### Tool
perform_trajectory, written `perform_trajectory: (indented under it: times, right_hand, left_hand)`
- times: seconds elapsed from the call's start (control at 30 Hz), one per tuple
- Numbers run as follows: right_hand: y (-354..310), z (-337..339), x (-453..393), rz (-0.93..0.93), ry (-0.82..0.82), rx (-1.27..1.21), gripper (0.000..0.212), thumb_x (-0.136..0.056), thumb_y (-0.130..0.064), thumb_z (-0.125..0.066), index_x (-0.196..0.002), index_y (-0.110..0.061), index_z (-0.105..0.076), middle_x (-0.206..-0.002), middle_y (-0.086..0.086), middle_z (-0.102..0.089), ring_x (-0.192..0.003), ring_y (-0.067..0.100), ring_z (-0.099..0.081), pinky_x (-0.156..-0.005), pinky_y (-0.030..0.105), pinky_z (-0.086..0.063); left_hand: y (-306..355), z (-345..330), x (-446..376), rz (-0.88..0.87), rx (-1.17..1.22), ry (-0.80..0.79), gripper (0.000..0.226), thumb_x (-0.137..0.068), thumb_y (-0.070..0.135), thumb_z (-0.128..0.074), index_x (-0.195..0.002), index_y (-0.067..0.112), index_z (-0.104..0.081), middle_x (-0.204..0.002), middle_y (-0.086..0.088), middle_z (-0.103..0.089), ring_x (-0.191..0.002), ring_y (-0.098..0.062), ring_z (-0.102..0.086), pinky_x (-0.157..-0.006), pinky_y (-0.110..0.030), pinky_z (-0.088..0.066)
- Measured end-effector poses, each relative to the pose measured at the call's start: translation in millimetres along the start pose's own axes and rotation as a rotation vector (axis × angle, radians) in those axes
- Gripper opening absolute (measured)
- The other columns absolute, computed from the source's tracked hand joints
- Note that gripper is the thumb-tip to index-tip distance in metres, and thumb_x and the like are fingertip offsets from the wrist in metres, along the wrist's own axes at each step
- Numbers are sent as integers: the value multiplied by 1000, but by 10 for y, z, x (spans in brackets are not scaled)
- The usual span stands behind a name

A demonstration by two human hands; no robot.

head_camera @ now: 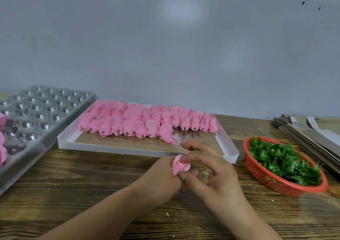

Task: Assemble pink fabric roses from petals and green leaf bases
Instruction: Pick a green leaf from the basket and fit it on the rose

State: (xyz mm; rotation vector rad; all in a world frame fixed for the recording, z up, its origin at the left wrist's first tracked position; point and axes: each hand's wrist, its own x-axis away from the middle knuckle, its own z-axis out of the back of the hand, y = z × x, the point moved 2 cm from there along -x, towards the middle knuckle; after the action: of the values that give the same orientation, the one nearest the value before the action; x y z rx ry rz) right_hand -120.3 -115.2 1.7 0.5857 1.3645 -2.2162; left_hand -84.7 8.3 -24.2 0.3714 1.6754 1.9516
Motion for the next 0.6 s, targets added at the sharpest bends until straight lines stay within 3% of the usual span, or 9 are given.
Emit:
perform_trajectory:
  times: [0.2, 0.43, 0.6]
  right_hand:
    - [-29, -1, -6, 180, 115, 176, 1, -76, -13, -71, -75, -13, -70, -109, -7, -62, -106, 6, -60, -85, 18, -47]
    - [-12, 50, -17, 88, 9, 106, 20, -67, -9, -73, -85, -14, -68, -121, -6, -58, -116, 3, -52, -79, 3, -43]
    - [-53, 30, -18, 199, 53, 244, 12, -76, -23, -69, -81, -12, -71, -115, -5, -62, -110, 5, -57, -88, 21, -48]
  left_hand:
    - [2, -12, 5, 45, -30, -32, 38, -90, 13, -56, -62, 38, -58, -54, 17, -51, -54, 0, -44, -52, -13, -39]
    - [29, -7, -5, 29, 15, -28, 44, -76, -12, -55, -68, 30, -64, -65, 9, -55, -66, -5, -51, -60, -17, -42]
    - [32, -15, -2, -16, 40, -64, 18, -76, 5, -61, -72, 23, -58, -62, 8, -48, -59, -6, -41, -53, -19, -36]
